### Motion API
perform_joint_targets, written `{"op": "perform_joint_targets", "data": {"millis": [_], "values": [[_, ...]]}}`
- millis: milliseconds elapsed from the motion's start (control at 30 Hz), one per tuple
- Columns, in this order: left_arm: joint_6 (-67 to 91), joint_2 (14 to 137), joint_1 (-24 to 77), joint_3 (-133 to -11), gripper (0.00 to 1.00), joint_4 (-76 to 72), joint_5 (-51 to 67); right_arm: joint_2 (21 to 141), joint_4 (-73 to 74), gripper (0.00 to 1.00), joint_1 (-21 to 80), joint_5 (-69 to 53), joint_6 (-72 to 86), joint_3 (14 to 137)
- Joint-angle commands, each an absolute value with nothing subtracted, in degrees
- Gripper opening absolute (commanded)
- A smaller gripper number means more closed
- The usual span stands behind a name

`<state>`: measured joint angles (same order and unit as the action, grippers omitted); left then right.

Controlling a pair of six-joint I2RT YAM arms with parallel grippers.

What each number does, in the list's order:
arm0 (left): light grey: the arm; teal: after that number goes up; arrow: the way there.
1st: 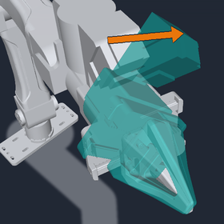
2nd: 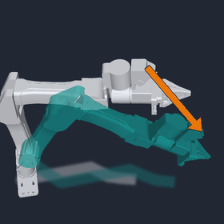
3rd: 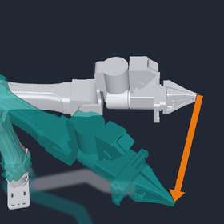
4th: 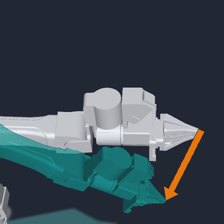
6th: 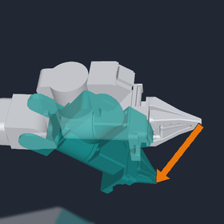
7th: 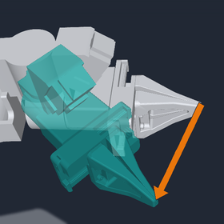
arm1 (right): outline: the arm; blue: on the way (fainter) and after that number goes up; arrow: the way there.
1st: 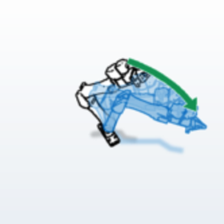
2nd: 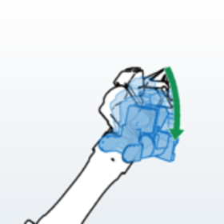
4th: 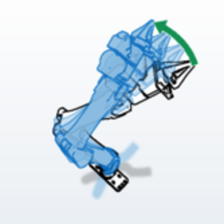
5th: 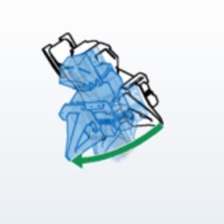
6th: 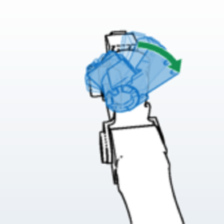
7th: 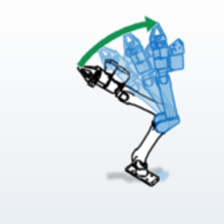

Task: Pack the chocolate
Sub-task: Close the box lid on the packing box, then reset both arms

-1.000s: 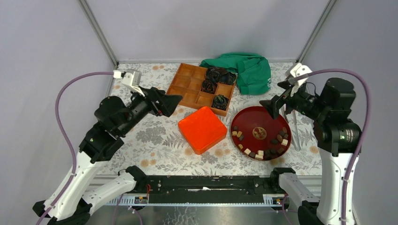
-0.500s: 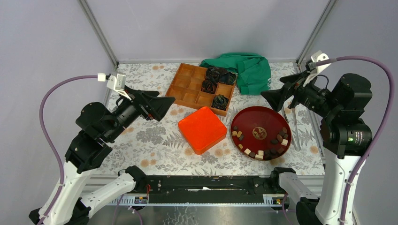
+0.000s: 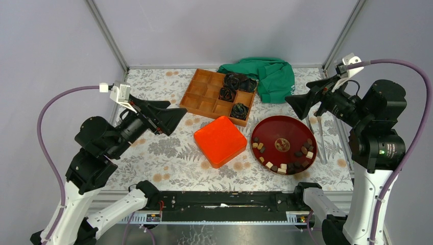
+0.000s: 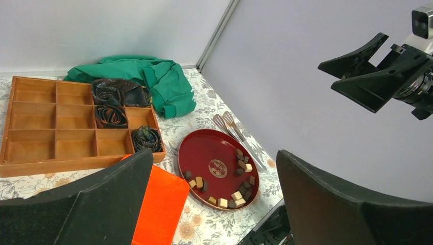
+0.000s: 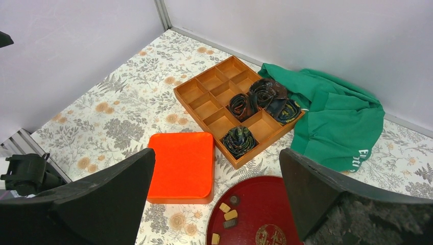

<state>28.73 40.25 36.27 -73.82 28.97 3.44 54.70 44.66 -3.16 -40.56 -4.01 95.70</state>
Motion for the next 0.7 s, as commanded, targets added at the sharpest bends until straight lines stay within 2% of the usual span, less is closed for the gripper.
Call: {"op": "perform_joint_targets", "data": {"millis": [0,667], "values": [[28.67,40.03,36.11,-73.78,0.99,27.55,2.72,54.58,42.43,1.00,-3.60,-40.64,-4.35,96.67],[25.51,40.11,36.12,-72.07,0.99,28.99,0.22,54.40,42.10,1.00,-3.60,-37.12,-6.68,94.69]]}}
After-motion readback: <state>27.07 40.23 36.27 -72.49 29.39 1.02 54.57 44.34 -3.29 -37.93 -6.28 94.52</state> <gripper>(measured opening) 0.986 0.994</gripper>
